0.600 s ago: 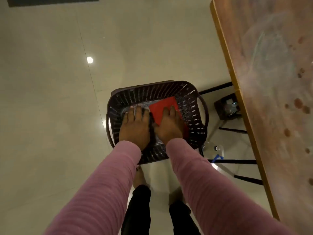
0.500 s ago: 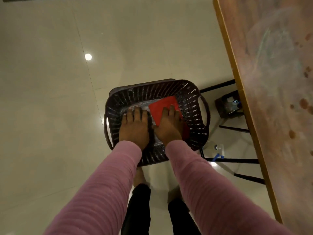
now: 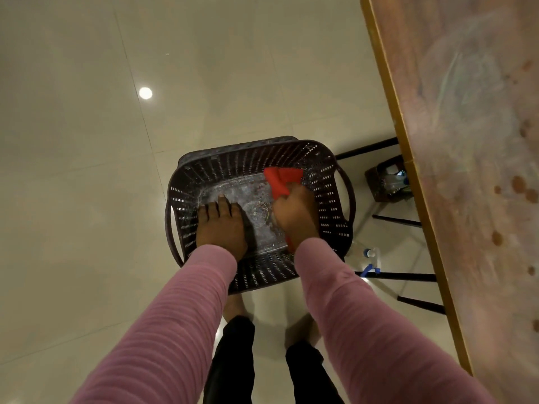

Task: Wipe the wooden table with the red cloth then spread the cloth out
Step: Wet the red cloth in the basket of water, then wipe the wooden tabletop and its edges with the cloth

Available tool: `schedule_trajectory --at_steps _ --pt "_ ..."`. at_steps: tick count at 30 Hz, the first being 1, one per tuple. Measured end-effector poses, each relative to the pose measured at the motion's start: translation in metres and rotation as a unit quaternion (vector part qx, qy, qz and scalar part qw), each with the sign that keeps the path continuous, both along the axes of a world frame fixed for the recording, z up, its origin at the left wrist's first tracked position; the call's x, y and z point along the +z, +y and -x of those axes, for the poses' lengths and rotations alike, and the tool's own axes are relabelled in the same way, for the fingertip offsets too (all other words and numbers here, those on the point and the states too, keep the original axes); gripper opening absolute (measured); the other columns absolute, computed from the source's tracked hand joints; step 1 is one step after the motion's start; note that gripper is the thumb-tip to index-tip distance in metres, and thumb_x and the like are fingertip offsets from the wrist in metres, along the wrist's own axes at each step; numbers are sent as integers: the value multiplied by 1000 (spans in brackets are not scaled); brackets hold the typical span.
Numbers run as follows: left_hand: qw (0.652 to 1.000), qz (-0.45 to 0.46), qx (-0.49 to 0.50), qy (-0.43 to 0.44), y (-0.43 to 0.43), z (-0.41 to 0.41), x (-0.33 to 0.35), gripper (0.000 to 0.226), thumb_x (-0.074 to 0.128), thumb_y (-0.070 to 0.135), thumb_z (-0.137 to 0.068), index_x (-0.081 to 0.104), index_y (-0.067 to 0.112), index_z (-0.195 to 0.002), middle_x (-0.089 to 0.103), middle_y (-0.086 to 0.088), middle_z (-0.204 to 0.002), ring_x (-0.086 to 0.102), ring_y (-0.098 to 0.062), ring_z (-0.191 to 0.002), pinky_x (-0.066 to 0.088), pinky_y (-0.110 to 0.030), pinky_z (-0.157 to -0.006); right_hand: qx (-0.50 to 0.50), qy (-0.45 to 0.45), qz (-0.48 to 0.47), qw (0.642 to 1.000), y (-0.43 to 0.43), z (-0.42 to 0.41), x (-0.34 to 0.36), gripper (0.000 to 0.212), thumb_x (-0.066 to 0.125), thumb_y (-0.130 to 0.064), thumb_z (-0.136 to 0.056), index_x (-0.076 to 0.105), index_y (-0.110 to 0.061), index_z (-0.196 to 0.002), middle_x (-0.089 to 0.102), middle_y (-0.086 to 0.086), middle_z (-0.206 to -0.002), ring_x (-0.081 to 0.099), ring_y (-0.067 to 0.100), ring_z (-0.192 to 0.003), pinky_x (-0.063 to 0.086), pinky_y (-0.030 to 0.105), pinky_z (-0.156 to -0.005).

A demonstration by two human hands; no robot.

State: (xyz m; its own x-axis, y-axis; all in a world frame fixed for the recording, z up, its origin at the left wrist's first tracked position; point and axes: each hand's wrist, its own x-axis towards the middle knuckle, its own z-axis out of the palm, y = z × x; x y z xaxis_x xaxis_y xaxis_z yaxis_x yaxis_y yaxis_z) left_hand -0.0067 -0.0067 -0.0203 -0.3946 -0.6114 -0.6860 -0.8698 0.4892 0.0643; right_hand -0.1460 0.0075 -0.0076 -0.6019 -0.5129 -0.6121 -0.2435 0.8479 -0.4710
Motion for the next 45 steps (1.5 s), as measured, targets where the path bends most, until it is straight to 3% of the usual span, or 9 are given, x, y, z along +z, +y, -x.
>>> schedule_trajectory --at_steps 3,10,17,22,29,33,37,42,45 --pt "1000 12 6 15 1 4 11 75 43 41 -93 10 8 -151 7 -18 -159 12 -40 -143 9 -53 -117 -145 -114 48 982 0 14 23 21 46 -14 -90 57 -15 -72 58 1 -67 54 15 -56 41 22 -50" --pt "993 67 20 97 6 3 60 63 47 32 -88 30 11 -145 37 -10 -148 39 -29 -132 24 -47 -113 -196 -362 192 891 33 18 90 31 64 -14 -82 65 -9 -112 71 13 -106 68 33 -96 56 47 -80" --pt "972 106 2 211 9 14 115 55 53 40 -85 50 16 -133 56 -6 -128 56 -27 -113 42 -42 -96 -173 -257 290 906 61 13 171 9 71 -11 -82 74 -17 -86 74 10 -89 70 32 -84 59 45 -72" --pt "947 124 -9 297 -19 58 147 43 49 28 -94 47 17 -135 55 -4 -131 57 -25 -109 45 -39 -90 -119 -170 332 920 68 67 234 25 65 -30 -83 69 -20 -106 74 4 -97 71 25 -88 58 47 -76" --pt "926 178 36 331 -85 142 182 44 38 24 -100 37 15 -143 45 -5 -144 52 -27 -119 45 -40 -93 -48 146 328 932 36 196 272 14 56 -17 -80 63 -5 -77 66 10 -69 57 14 -55 44 27 -49" --pt "918 185 105 334 -118 182 191 43 33 22 -102 35 13 -144 41 -6 -147 51 -29 -120 45 -41 -92 19 327 227 917 -7 239 239 11 51 -9 -81 60 -8 -86 58 15 -103 55 29 -81 35 24 -67" --pt "909 165 159 347 -139 206 187 33 32 18 -102 48 13 -131 53 -11 -130 55 -31 -111 45 -39 -89 134 307 129 933 -48 233 197 27 50 -13 -88 57 -5 -112 47 15 -128 52 35 -108 45 38 -87" --pt "890 210 206 349 -148 221 178 30 38 17 -101 66 10 -109 64 -11 -101 56 -24 -83 42 -33 -73 237 311 171 905 -58 191 182 38 48 -34 -95 54 -12 -125 45 6 -136 51 27 -109 49 38 -83" --pt "869 222 237 373 -152 219 175 25 49 9 -97 69 9 -113 70 -13 -103 63 -29 -88 43 -29 -77 312 321 159 880 -38 182 181 43 43 -38 -95 51 -15 -131 46 3 -139 51 28 -104 47 37 -81"
